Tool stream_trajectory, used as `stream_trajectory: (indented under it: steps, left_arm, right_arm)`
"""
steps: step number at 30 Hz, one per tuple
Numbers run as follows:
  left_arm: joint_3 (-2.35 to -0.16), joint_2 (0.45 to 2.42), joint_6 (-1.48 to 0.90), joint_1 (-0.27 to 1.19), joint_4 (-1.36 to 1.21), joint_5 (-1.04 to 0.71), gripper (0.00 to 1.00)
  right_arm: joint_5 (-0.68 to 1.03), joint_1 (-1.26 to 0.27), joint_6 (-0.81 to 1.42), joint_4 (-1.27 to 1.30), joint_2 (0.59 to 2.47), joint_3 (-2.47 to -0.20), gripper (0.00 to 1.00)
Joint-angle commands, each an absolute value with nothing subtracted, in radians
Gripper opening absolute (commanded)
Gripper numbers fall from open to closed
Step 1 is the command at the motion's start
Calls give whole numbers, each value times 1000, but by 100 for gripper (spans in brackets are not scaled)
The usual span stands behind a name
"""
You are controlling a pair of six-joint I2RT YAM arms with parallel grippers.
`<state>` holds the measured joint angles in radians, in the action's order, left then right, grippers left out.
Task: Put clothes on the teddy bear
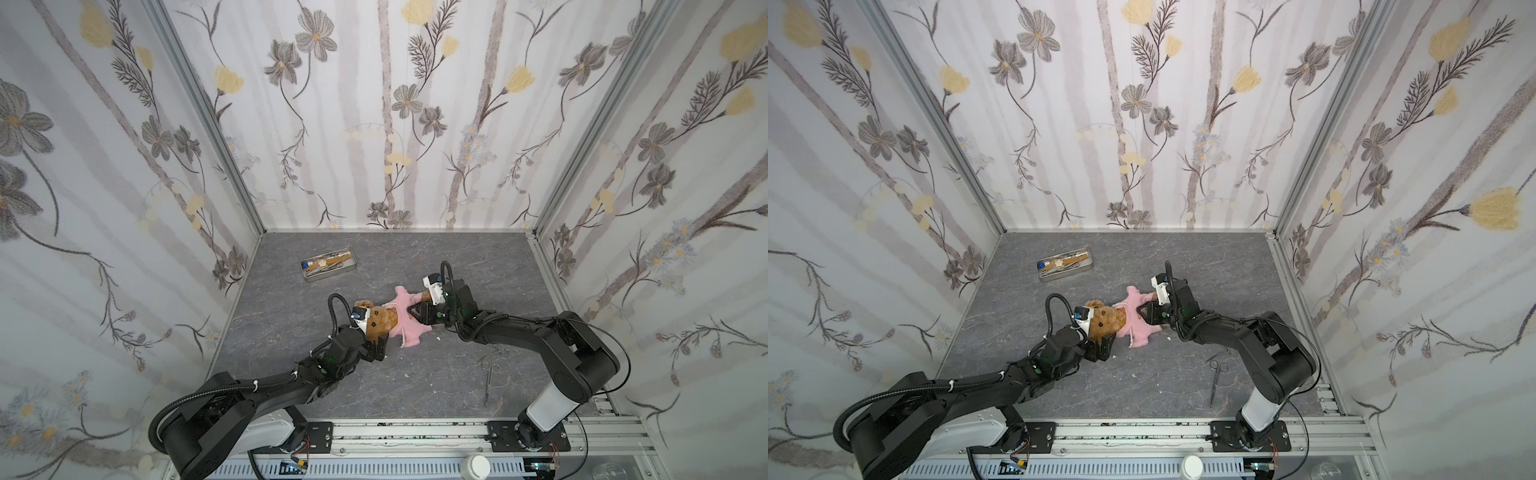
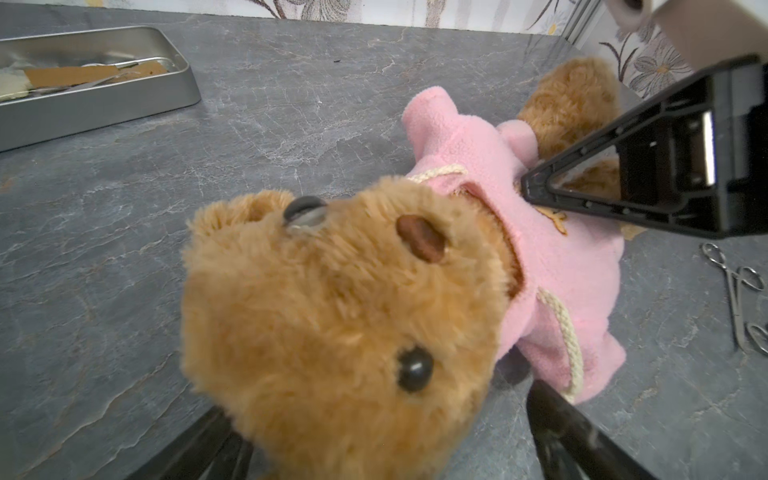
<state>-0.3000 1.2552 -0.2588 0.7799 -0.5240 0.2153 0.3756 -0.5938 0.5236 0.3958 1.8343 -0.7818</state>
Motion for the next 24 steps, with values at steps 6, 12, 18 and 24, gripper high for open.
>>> stream_trajectory:
  steps: [6,12,18,24]
  left_arm:
    - [-413,1439,-227,750,-636,218,93]
    - [-439,1471,-277,737,-642,177,63]
    - [-418,1407,-298,724,-633,123,21]
    - [-477,1285,-377,696,-382,63,0]
  right_arm:
    - [365,-588,443,320,1853,-832,40]
    - [358,-581,394,267,1845,-862,43]
    - [341,-582,303,225,1746,-855,53]
    - [251,-627,95,267,1472,-721,62]
